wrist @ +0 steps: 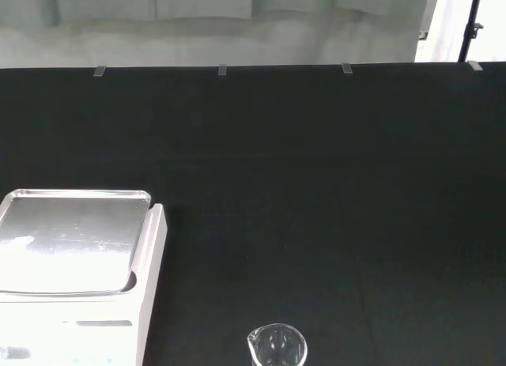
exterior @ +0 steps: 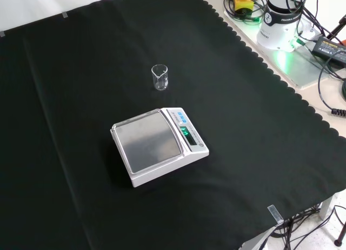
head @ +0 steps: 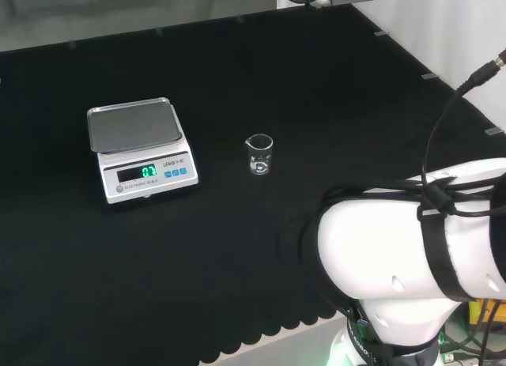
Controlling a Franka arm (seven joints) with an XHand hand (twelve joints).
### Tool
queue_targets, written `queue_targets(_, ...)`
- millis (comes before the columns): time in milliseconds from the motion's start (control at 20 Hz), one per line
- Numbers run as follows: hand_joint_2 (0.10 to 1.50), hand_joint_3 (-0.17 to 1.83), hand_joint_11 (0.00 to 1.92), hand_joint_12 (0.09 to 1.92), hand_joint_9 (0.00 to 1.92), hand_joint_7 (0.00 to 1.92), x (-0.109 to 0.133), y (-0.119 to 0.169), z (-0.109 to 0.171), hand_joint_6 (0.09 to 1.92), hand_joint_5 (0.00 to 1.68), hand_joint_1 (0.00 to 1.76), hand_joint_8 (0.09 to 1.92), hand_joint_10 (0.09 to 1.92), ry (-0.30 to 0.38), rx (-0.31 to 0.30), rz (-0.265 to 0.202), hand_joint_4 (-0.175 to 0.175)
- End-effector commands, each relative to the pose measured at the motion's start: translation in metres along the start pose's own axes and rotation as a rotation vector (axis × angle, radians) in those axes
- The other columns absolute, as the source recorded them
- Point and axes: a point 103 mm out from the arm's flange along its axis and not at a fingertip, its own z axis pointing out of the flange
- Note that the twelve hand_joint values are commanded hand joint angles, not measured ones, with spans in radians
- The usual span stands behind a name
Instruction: Pick up the beaker.
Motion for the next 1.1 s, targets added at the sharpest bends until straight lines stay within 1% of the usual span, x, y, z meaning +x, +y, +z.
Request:
queue_targets(50,0.93,0.33,0.12,1.26,0.11,0.03,-0.001,0.001,0.000,0.09,0.06,0.05,0.17,0.36,-0.014,-0.005,0.003,0.000)
queue_targets(100,0.93,0.33,0.06,1.27,0.06,0.02,-0.001,0.002,0.001,0.09,0.04,0.02,0.10,0.32,-0.019,-0.001,0.007,0.004)
queue_targets(200,0.93,0.33,0.01,1.27,0.01,0.00,-0.004,0.003,0.000,0.09,0.01,0.00,0.09,0.29,-0.019,-0.001,0.016,0.007)
queue_targets(250,0.93,0.33,0.01,1.27,0.01,0.00,0.006,0.004,0.000,0.09,0.01,0.00,0.09,0.28,-0.033,-0.002,0.023,0.007)
queue_targets(300,0.93,0.33,0.00,1.27,0.00,0.00,0.009,0.004,0.000,0.09,0.01,0.00,0.09,0.28,-0.032,-0.003,0.030,0.007)
queue_targets(400,0.93,0.33,0.00,1.27,0.00,0.00,0.006,0.005,0.001,0.09,0.01,0.00,0.09,0.28,-0.027,0.001,0.034,0.008)
queue_targets(450,0.93,0.33,0.00,1.27,0.00,0.00,0.003,0.006,0.003,0.09,0.01,0.00,0.09,0.28,-0.016,-0.006,0.011,0.008)
queue_targets(550,0.93,0.32,0.00,1.28,0.00,0.00,-0.007,0.008,0.008,0.09,0.01,0.00,0.09,0.29,0.000,-0.014,0.014,0.008)
queue_targets(750,0.94,0.31,0.00,1.32,0.00,0.02,-0.020,0.013,0.024,0.09,0.02,0.00,0.09,0.37,0.023,-0.060,0.042,0.005)
queue_targets(800,0.94,0.31,0.00,1.33,0.00,0.02,-0.022,0.014,0.028,0.09,0.03,0.00,0.09,0.39,0.040,-0.078,0.050,0.004)
queue_targets(850,0.94,0.31,0.00,1.35,0.00,0.03,-0.023,0.015,0.033,0.09,0.03,0.00,0.09,0.42,0.056,-0.082,0.050,0.003)
queue_targets(1000,0.95,0.30,0.00,1.39,0.00,0.05,-0.024,0.021,0.048,0.09,0.07,0.00,0.10,0.50,0.056,-0.064,0.058,-0.004)
queue_targets(1050,0.95,0.29,0.00,1.40,0.00,0.04,-0.022,0.024,0.051,0.09,0.07,0.00,0.13,0.51,0.043,-0.062,0.045,-0.005)
queue_targets(1100,0.96,0.28,0.00,1.41,0.00,0.02,-0.021,0.026,0.056,0.09,0.08,0.00,0.18,0.52,0.054,-0.064,0.048,-0.006)
